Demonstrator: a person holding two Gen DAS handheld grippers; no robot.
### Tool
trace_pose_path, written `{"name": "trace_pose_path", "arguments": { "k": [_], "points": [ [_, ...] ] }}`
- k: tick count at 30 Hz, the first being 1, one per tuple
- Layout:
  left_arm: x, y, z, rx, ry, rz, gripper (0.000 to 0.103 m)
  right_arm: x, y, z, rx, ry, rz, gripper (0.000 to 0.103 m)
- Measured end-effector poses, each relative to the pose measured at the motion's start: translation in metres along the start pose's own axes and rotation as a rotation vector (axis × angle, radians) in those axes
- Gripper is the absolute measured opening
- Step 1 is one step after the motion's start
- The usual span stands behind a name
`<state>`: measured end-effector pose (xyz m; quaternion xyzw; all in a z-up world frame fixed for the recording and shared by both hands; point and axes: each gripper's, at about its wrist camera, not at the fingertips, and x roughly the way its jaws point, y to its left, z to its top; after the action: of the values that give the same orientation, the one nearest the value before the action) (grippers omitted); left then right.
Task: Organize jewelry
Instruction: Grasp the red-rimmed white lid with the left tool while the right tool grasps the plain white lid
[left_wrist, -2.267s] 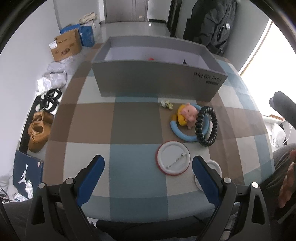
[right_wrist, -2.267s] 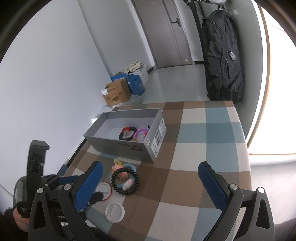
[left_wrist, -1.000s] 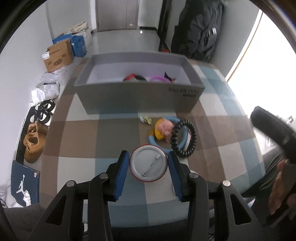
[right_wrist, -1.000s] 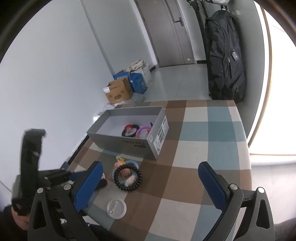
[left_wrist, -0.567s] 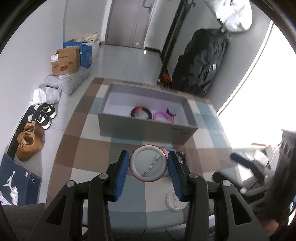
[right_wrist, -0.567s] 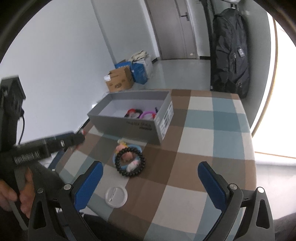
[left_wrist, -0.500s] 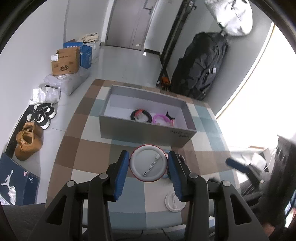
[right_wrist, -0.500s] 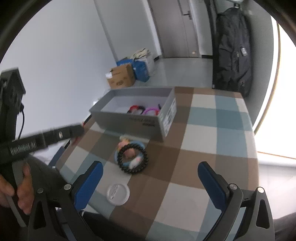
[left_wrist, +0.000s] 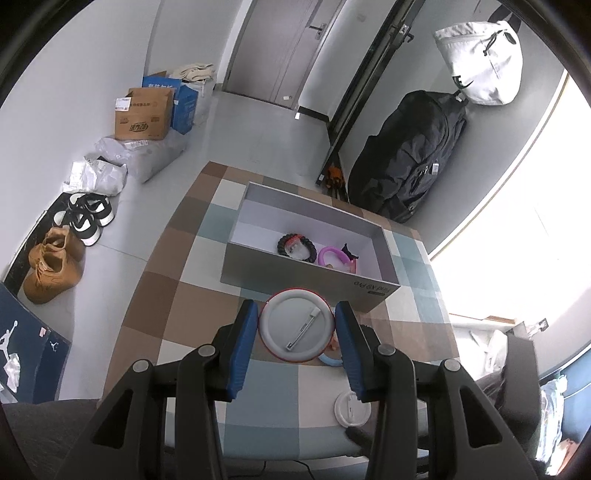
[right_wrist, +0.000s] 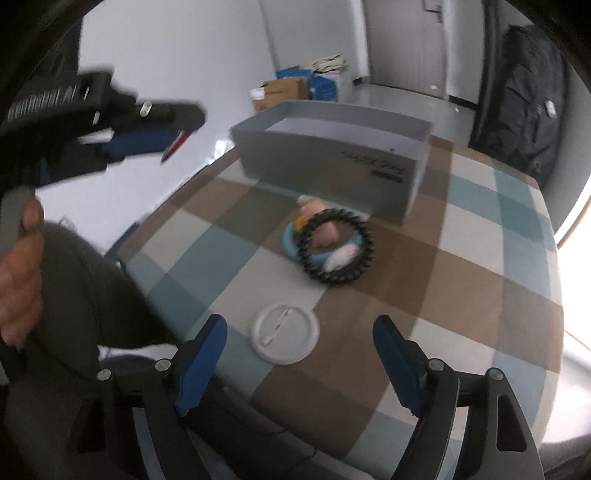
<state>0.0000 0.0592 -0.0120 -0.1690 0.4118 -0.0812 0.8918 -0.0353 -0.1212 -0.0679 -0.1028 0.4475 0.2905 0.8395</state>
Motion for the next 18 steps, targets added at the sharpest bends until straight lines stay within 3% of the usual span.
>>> {"name": "trace_pose_path", "arguments": {
  "k": [14,16,18],
  "points": [
    [-0.002,0.002,-0.001,-0.015,-0.004,-0.001,0.037,0.01,0.012,-0.003,-0.08,0.012,-0.09,0.061],
    [-0.002,0.002,-0.001,-0.013,-0.004,0.0,0.037,0.01,0.014,-0.003,-0.093,0.01,-0.083,0.048],
    [-0.002,0.002,-0.001,-0.008,-0.005,0.005,0.037,0.01,0.016,-0.002,-0.101,0.01,-0.083,0.042]
  ]
}}
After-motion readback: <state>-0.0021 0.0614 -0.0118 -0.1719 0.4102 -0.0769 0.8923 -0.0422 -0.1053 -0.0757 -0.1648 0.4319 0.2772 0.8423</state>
